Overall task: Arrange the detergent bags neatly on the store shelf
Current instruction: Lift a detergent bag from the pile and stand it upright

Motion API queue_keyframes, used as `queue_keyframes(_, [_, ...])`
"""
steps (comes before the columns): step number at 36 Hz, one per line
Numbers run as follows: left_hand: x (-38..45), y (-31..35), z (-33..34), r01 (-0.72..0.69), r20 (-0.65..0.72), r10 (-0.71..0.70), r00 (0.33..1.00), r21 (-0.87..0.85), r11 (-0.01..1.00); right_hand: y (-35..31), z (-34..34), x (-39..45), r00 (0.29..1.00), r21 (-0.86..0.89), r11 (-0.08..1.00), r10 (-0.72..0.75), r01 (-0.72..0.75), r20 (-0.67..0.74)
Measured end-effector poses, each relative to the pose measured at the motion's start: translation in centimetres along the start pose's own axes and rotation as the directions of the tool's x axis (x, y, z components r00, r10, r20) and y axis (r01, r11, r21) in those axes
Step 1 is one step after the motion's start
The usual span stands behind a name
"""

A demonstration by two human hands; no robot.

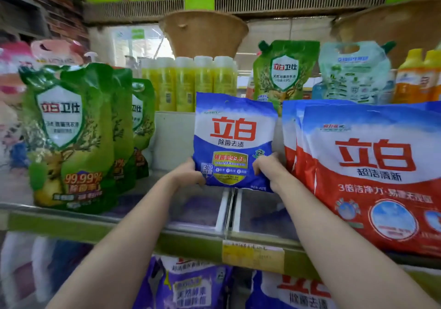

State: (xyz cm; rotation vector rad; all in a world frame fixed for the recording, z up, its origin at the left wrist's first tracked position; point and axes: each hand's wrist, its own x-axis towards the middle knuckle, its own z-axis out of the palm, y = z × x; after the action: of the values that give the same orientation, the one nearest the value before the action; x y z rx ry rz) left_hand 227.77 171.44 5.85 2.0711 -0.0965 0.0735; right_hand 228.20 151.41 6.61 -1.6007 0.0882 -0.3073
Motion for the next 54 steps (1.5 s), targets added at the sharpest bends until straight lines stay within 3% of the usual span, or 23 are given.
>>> queue_keyframes(5, [0.2,-0.6,-0.2,-0.058,-0.072,0.063,0.995,0.071,0.996,0.4,-0.1,0.0,0.999,-0.106,0.994,0.011,-0.006,0.042])
queue_keyframes(11, [0.6,-0.2,-0.2,-0.07,-0.211,0.042,0.977,-0.127,0.989,0.9,0.6,0.5,0.984,-0.045,0.996,-0.063,0.071,0.169])
queue_keyframes(13, [0.6,-0.1,-0.5,-0.054,-0.278,0.033,0.96,-0.067,0.996,0.9,0.6,0.7,0.971,-0.085,0.994,-0.048,0.07,0.234])
queue_keyframes(16, [0.6,-0.3,-0.5,0.06,-0.276,-0.024,0.961,0.125,0.99,1.5,0.5,0.6,0.959,-0.265,0.962,0.007,0.071,0.284])
queue_keyframes(20, [1.0,-0.7,-0.8,0.097,-0.268,-0.052,0.962,0.158,0.983,1.8,0.1,0.5,0.937,-0.437,0.893,0.058,0.105,0.344])
queue_keyframes(25, [1.4,-1.2,-0.5,0.042,-0.273,-0.012,0.962,0.103,0.994,1.8,0.4,1.4,0.977,-0.43,0.897,-0.003,0.097,0.214])
queue_keyframes(29, [1.2,-1.2,0.2,-0.019,-0.279,0.087,0.956,0.24,0.971,2.0,0.6,2.2,0.986,-0.512,0.844,-0.113,0.162,0.125])
queue_keyframes(38, [2.0,-1.7,0.8,0.032,-0.261,0.068,0.963,0.36,0.932,3.1,0.3,3.2,0.975,-0.726,0.651,-0.12,0.221,0.189])
queue_keyframes(42, [2.2,-1.8,1.0,0.038,-0.282,0.044,0.958,0.277,0.96,1.7,0.2,0.9,0.985,-0.748,0.641,-0.122,0.173,0.123])
queue_keyframes(44, [2.2,-1.1,0.9,0.019,-0.312,0.03,0.949,0.155,0.988,0.8,0.5,0.3,0.99,-0.655,0.744,-0.131,0.131,0.05])
queue_keyframes(45, [2.1,-0.7,0.7,-0.007,-0.319,0.01,0.948,0.012,1.0,0.5,0.7,0.2,0.987,-0.587,0.798,-0.162,0.141,0.016])
queue_keyframes(47, [2.3,0.1,0.1,-0.084,-0.295,-0.021,0.955,-0.338,0.937,-0.3,1.0,0.4,0.974,-0.451,0.876,-0.219,0.169,-0.061])
queue_keyframes(49, [2.8,0.7,-0.5,-0.108,-0.261,-0.052,0.964,-0.561,0.821,-1.0,0.9,1.7,0.965,-0.38,0.903,-0.248,0.2,-0.083])
queue_keyframes(51, [3.3,1.4,-1.1,-0.153,-0.275,-0.046,0.96,-0.656,0.739,-1.9,0.8,2.8,0.967,-0.258,0.939,-0.248,0.226,-0.054])
queue_keyframes(54, [3.8,3.3,-1.9,-0.257,-0.326,0.033,0.945,-0.674,0.693,-4.2,0.9,4.4,0.946,-0.111,0.944,-0.318,0.309,-0.069])
